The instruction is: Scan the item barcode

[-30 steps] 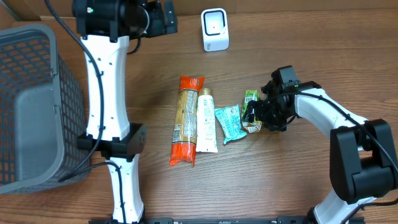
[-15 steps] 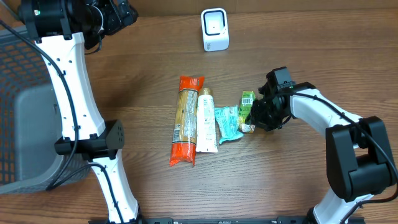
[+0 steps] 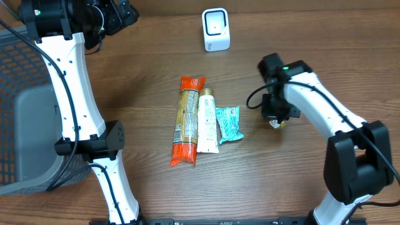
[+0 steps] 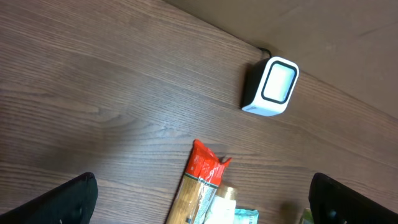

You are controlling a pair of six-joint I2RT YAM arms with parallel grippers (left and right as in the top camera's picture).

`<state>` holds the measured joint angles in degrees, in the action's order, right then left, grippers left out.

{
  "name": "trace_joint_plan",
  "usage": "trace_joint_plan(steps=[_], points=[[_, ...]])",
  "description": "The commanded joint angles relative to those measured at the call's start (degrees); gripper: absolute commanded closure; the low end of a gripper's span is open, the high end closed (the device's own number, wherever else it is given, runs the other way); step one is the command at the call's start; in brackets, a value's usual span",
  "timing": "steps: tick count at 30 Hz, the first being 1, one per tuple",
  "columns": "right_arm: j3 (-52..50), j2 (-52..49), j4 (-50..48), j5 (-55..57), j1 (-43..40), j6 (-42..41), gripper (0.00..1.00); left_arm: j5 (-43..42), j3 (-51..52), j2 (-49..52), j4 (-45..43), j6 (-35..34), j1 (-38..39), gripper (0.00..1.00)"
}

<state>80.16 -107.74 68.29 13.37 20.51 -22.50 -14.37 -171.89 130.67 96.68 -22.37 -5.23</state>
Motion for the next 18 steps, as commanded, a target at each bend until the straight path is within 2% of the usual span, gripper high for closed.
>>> trace_joint_plan(steps=[1,2,4,5,6,7,11,14,16,17,18], points=[[0.7,-0.4,-0.3,10.0,4.4,-0.2,0.83,-0.2,0.0,-0.3,0.1,-0.8,0.4,0.0],[0.7,-0.7,-0.3,10.3,5.0,-0.2,0.8,-0.3,0.0,-0.3,0.1,-0.8,0.4,0.0],[0.6,-2.7,-1.1,10.6,7.0,0.2,0.64,-0.3,0.0,-0.3,0.1,-0.8,0.4,0.01],[0.6,-3.2,-1.2,10.4,7.5,0.3,0.6,-0.3,0.0,-0.3,0.1,-0.8,0.4,0.0],[0.6,-3.9,-2.0,8.1,8.2,1.8,0.5,-0.3,0.0,-0.3,0.1,-0.8,0.4,0.0],[0.6,-4.2,-2.8,5.3,8.4,2.7,0.47,-0.3,0.0,-0.3,0.1,-0.8,0.4,0.0],[2.1,-3.5,-3.7,-2.9,7.1,2.8,0.47,-0.3,0.0,-0.3,0.1,-0.8,0.4,0.0],[5.6,-0.2,-1.9,-7.9,3.1,2.8,0.46,-0.3,0.0,-0.3,0.1,-0.8,0.4,0.0],[7.4,2.7,-1.3,-11.0,-0.3,3.3,0.33,-0.3,0.0,-0.3,0.1,-0.8,0.4,0.0],[7.7,4.2,-1.4,-13.5,-2.6,4.8,0.17,-0.3,0.0,-0.3,0.1,-0.8,0.4,0.01],[7.7,5.1,-1.5,-16.1,-4.7,6.5,0.1,-0.3,0.0,-0.3,0.1,-0.8,0.4,0.0]])
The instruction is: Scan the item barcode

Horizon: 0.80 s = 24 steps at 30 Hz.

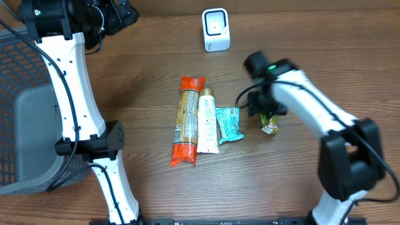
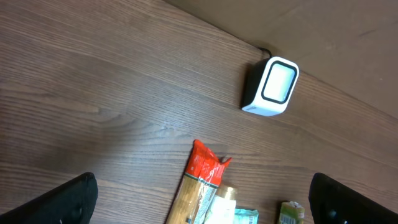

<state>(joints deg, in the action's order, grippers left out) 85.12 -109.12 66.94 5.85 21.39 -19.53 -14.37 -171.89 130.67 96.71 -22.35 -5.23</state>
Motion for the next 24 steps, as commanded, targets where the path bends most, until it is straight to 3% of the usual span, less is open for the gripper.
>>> trace_joint_plan(steps=[1,4,8,18,20,22,24], points=[[2.7,6.7,0.1,-11.2,-7.7,5.3,0.06,-0.3,0.0,-0.3,0.1,-0.8,0.4,0.0],[-1.5,5.7,-0.5,-22.2,-14.6,12.2,0.02,-0.3,0.0,-0.3,0.1,-0.8,0.4,0.01],[-12.1,4.3,-6.9,-33.6,-17.4,20.3,0.0,-0.3,0.0,-0.3,0.1,-0.8,0.4,0.0],[-18.2,-5.2,-17.4,-33.6,-17.4,22.6,0.0,-0.3,0.0,-0.3,0.1,-0.8,0.4,0.0],[-18.2,-7.6,-17.7,-34.7,-17.4,22.6,0.11,-0.3,0.0,-0.3,0.1,-0.8,0.4,0.0],[-18.1,-8.9,-17.1,-35.5,-17.5,22.7,0.34,-0.3,0.0,-0.3,0.1,-0.8,0.4,0.01],[-18.1,-8.9,-16.2,-35.5,-17.5,22.9,0.43,-0.3,0.0,-0.3,0.1,-0.8,0.4,0.0]])
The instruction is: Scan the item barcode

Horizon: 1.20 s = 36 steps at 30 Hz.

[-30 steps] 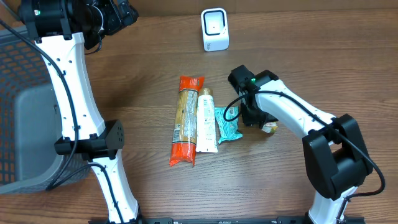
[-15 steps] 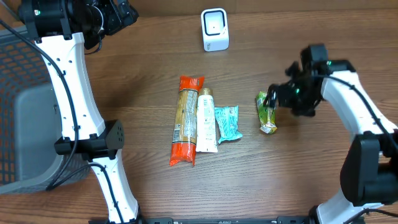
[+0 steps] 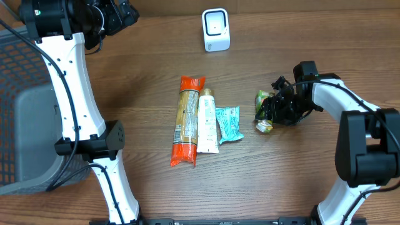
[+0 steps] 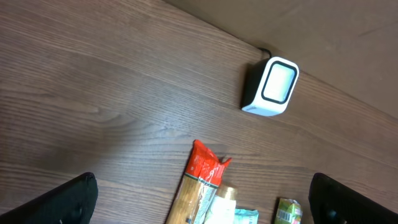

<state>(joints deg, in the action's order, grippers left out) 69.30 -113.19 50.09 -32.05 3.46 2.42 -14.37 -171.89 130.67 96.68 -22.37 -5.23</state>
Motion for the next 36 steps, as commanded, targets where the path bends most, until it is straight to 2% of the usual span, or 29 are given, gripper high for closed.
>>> trace_joint_plan(steps=[1,2,5,7,8,13,16,21,24,28,36], points=[[-2.3,-4.9,1.0,2.4,0.4,0.9,0.5,-0.3,0.0,-0.3,0.1,-0.8,0.4,0.0],[-2.3,-4.9,1.5,2.4,0.4,0.9,0.6,-0.2,0.0,-0.3,0.1,-0.8,0.4,0.0],[-2.3,-4.9,2.3,2.3,0.4,0.9,0.77,-0.3,0.0,-0.3,0.1,-0.8,0.4,0.01],[-2.3,-4.9,2.7,2.2,0.4,0.9,0.95,-0.2,0.0,-0.3,0.1,-0.8,0.4,0.0],[-2.3,-4.9,2.7,1.8,0.4,0.9,0.96,-0.3,0.0,-0.3,0.1,-0.8,0.4,0.0],[1.6,-4.7,7.1,0.8,-0.1,0.8,0.96,-0.3,0.0,-0.3,0.1,-0.8,0.4,0.0],[7.2,-2.7,12.2,4.7,-0.2,0.3,0.96,-0.3,0.0,-0.3,0.1,-0.8,0.4,0.0],[15.5,5.2,16.6,20.4,2.6,-6.5,0.96,-0.3,0.0,-0.3,0.1,-0.8,0.4,0.0],[17.7,9.3,16.5,20.5,4.6,-7.1,0.96,-0.3,0.0,-0.3,0.1,-0.8,0.4,0.0],[19.3,15.4,15.7,2.2,5.2,-2.0,0.96,-0.3,0.0,-0.3,0.1,-0.8,0.4,0.0],[19.3,22.4,12.5,-31.3,4.3,1.1,0.96,-0.3,0.0,-0.3,0.1,-0.8,0.4,0.01]])
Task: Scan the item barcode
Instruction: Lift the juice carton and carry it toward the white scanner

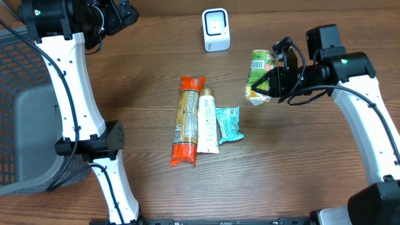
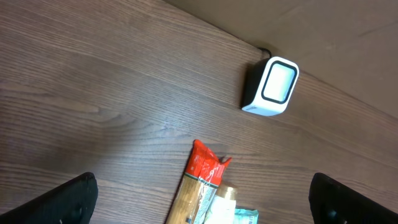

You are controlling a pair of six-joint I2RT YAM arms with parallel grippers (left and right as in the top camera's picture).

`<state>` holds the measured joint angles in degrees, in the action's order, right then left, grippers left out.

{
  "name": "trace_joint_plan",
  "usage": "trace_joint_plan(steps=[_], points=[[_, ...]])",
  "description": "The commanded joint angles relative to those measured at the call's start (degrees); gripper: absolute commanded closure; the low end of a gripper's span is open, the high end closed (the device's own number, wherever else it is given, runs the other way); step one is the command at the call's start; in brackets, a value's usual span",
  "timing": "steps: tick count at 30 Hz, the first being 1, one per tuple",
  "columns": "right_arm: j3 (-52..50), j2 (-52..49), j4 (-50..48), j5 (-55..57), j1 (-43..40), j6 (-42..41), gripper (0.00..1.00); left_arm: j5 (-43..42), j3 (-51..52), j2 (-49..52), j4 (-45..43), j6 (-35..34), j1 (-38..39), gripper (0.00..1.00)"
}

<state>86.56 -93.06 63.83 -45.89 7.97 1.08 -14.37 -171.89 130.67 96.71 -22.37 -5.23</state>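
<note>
A green snack packet (image 1: 257, 75) hangs above the table right of centre, with my right gripper (image 1: 271, 81) shut on its right side. The white barcode scanner (image 1: 216, 29) stands at the back centre, left of and behind the packet, its window facing forward; the left wrist view also shows the scanner (image 2: 271, 86). My left gripper (image 2: 202, 193) stays high at the back left, open, its dark fingers (image 2: 69, 200) at the frame's lower corners.
Three items lie side by side mid-table: a long pasta pack (image 1: 187, 121) with red ends, a white tube (image 1: 207, 121) and a teal packet (image 1: 228, 123). A grey mesh basket (image 1: 25, 131) sits off the table's left edge.
My right gripper was low at the table with the green packet beside the teal one. Now it holds the packet higher and farther back, nearer the scanner. The left arm is unchanged.
At first my right gripper was down over the green packet lying right of the row of items. Then it stood at the packet, which lay slightly nearer the row. After that the packet was in its jaws, turned on its side, and now it is raised toward the scanner.
</note>
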Motion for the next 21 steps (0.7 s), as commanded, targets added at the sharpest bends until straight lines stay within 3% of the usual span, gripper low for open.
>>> trace_joint_plan(steps=[1,13,17,21], points=[[2.1,2.3,-1.7,-19.8,-0.2,2.4,0.96,-0.3,0.0,-0.3,0.1,-0.8,0.4,0.0],[2.4,2.3,-8.3,-21.9,-0.2,-1.7,0.96,-0.3,0.0,-0.3,0.1,-0.8,0.4,0.01],[2.4,2.3,-7.8,-13.2,-0.1,-3.0,0.96,-0.3,0.0,-0.3,0.1,-0.8,0.4,0.0],[2.4,2.3,-5.3,7.8,1.0,-4.3,0.96,-0.3,0.0,-0.3,0.1,-0.8,0.4,0.0]])
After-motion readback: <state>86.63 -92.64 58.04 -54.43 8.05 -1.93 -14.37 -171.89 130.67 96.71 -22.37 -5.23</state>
